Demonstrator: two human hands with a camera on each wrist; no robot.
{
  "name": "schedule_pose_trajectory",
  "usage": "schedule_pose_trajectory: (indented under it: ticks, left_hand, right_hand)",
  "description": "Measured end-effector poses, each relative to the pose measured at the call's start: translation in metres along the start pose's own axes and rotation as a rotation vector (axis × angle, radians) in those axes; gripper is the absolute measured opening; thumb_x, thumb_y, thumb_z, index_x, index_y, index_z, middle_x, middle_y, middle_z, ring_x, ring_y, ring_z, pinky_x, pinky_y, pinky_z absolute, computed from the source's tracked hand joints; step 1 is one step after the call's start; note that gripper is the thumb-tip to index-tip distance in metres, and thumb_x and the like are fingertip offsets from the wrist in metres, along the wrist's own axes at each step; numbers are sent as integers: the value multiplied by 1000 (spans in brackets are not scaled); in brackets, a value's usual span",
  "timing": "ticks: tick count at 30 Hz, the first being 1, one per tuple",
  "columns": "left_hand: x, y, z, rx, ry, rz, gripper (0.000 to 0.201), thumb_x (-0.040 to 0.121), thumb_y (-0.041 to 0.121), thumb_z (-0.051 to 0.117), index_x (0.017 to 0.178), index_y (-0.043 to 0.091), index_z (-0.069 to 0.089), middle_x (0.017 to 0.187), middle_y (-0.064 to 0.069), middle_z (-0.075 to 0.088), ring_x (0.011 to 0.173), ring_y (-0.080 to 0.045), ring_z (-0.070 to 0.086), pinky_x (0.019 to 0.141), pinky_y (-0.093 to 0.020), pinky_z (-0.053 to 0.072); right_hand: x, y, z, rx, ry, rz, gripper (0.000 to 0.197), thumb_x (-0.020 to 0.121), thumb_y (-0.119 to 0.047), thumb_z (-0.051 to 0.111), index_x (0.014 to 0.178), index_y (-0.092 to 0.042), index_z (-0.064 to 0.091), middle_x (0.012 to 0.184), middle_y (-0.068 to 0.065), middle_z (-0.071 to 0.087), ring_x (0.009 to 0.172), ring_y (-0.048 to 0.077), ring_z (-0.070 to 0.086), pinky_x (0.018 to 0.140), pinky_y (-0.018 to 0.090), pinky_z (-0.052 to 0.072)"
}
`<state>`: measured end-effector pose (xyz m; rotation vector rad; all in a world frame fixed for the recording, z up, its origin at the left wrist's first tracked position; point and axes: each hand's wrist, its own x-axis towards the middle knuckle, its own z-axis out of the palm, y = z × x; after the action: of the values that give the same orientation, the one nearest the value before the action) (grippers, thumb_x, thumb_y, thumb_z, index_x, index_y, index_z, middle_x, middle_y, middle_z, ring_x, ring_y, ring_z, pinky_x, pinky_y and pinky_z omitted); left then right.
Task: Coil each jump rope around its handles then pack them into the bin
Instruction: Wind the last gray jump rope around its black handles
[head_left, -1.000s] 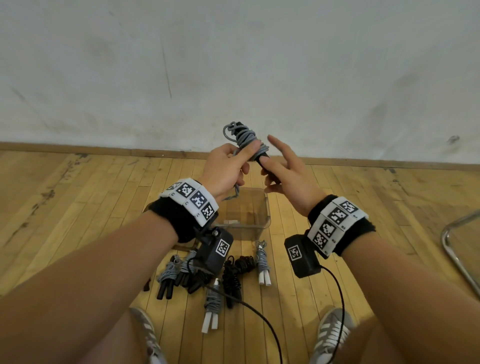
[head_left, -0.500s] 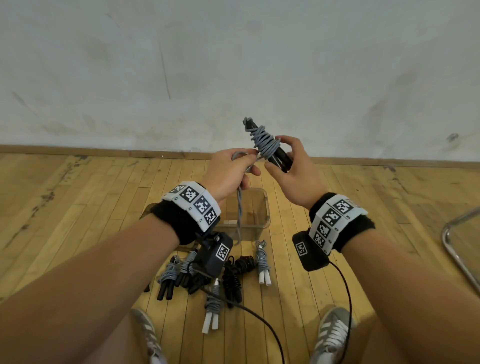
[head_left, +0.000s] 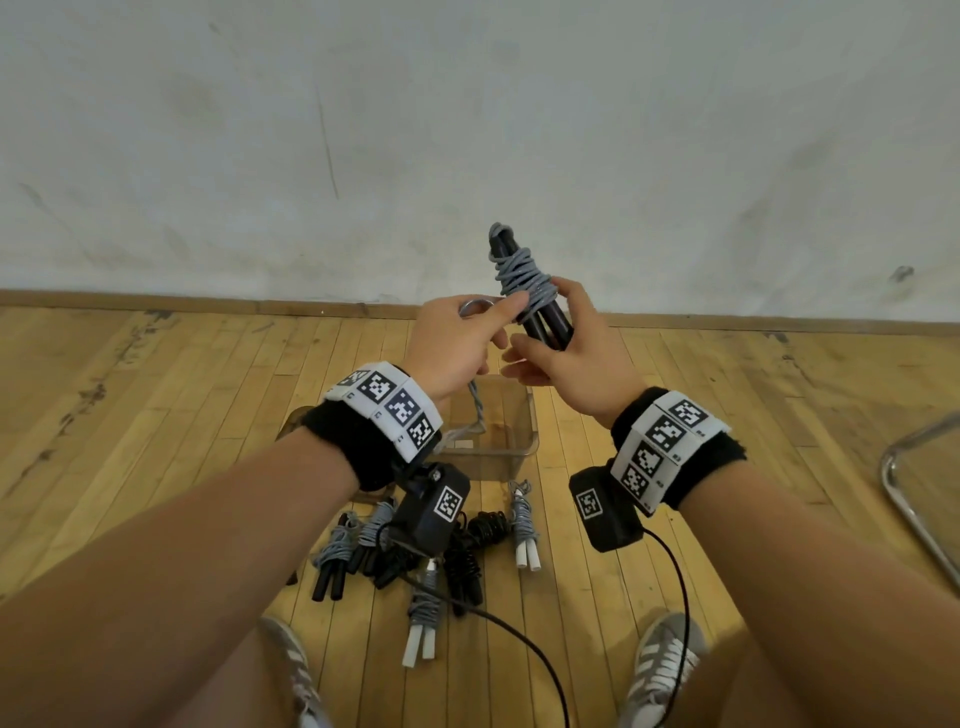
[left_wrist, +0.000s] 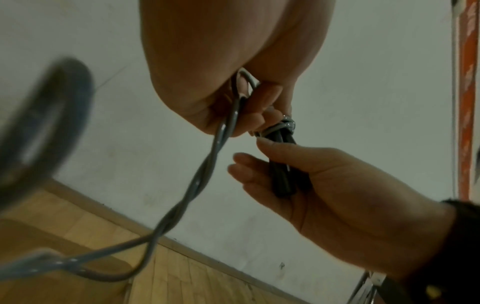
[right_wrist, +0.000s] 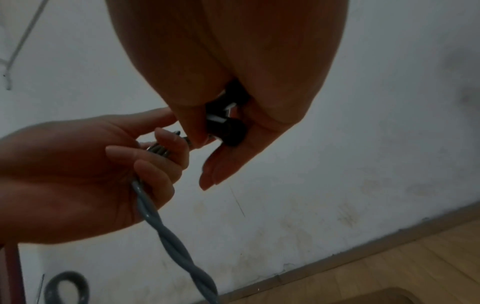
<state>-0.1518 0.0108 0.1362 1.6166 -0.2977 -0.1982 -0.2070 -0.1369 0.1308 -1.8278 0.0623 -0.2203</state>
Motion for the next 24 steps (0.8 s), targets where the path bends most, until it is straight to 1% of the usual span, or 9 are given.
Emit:
schedule_pose_trajectory:
  ticks: [5,8,11,13,15,18,20,22,24]
  left_hand:
    - [-3,0,2,17,-44,-40,33,99,37,66,104,6,74,78,-8,76,46,-11,57,47,-22,49]
    - [-3,-1,2,105,-59,-8,34,99,39,64,102,7,75,74,-7,75,43,-11,55,46,-21,47]
    - [-2,-2,3,161,-47,18,48,96,44,67,79,-1,65,53,0,55,39,-9,42,42,-18,36]
    - [-3,-2,5,168,-43,10,56,90,56,69,68,9,49,50,3,38,41,-10,31,43,-20,27]
    - [-2,-2,6,132,-24,-27,58,85,65,70,67,16,45,50,5,30,43,-12,26,44,-23,24]
    - [1,-2,1,60,39,-87,55,85,62,72,65,19,43,48,8,31,42,-10,28,44,-23,26]
    - [3,-1,-3,17,22,-77,51,87,57,73,70,17,47,52,7,32,45,-11,30,46,-25,27]
    - [4,2,-6,-24,-17,-65,44,89,56,70,86,14,57,55,5,33,47,-12,32,47,-25,29]
    - [3,4,-6,-50,-51,-62,44,91,57,68,92,13,62,55,4,36,47,-11,34,47,-24,31]
  right_hand:
    - [5,7,0,-216,78,-55,57,95,-10,65,144,-24,39,107,5,69,64,21,72,58,33,60]
    - [8,12,-1,-398,128,-84,55,95,-16,65,143,-25,39,107,0,68,73,21,69,67,41,61]
    - [8,13,-1,-548,148,-121,48,97,-17,63,140,-19,42,102,-1,66,80,22,64,69,36,52]
    - [7,11,-1,-620,145,-134,45,97,-16,61,138,-18,43,95,0,65,77,23,63,62,33,46]
    - [4,7,1,-676,114,-154,48,99,-18,58,143,-19,39,91,-3,62,67,14,58,54,26,38]
    - [1,3,8,-529,-31,-124,52,104,-27,48,153,-22,31,90,-8,61,67,9,57,60,29,47]
    - [1,-1,6,-333,-51,-76,40,107,-28,43,147,-22,45,86,-8,59,69,10,57,69,39,53]
    - [0,-5,2,-163,-34,-39,31,107,-27,47,136,-18,57,85,0,58,69,15,58,70,42,58]
    - [-1,-10,-2,7,-72,50,33,105,-28,54,135,-16,58,88,10,64,70,22,64,69,38,60]
